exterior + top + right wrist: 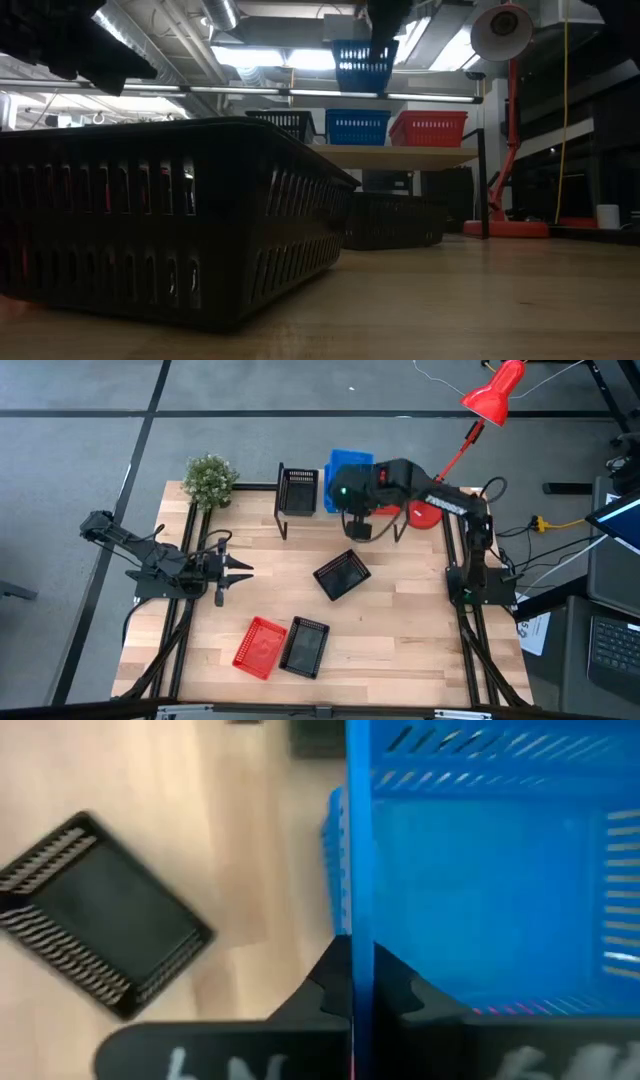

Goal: Stack baskets on shelf by color
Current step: Stack the blue basket on top of the stacked blue basket on the shelf

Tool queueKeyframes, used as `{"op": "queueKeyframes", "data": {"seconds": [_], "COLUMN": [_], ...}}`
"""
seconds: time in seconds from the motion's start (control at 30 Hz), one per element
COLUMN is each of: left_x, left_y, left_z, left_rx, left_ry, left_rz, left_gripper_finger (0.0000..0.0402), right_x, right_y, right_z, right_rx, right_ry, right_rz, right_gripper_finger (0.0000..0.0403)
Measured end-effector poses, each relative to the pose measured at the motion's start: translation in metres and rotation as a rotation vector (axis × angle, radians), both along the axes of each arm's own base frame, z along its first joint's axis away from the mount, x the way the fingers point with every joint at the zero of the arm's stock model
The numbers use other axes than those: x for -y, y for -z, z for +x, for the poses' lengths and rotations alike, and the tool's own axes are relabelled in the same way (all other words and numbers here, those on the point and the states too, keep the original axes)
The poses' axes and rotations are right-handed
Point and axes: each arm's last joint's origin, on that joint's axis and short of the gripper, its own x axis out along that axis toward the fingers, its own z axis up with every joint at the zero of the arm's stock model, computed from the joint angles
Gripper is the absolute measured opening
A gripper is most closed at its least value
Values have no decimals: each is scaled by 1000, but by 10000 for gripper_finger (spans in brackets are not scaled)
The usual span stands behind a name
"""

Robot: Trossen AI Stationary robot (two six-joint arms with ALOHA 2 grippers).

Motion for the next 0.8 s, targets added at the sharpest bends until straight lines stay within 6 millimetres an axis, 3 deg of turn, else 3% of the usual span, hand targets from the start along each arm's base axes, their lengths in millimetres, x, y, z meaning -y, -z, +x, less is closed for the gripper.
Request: {"op": "queueKeyframes", "data": {"seconds": [0.2,0.8], "left_x": [-1,-1], "left_y": [3,3], "left_z": [-1,-1], "left_rx": [-29,-29], "left_ry": [-20,-28], "left_rz": [16,10], "left_gripper_finger": [84,84], "right_x": [33,52], "right_y": [26,31], "right_z": [6,7], "right_rx": [-44,-19], "right_ry": [-71,-120], "right_rz": [42,85], "right_gripper_finger": [0,0]}}
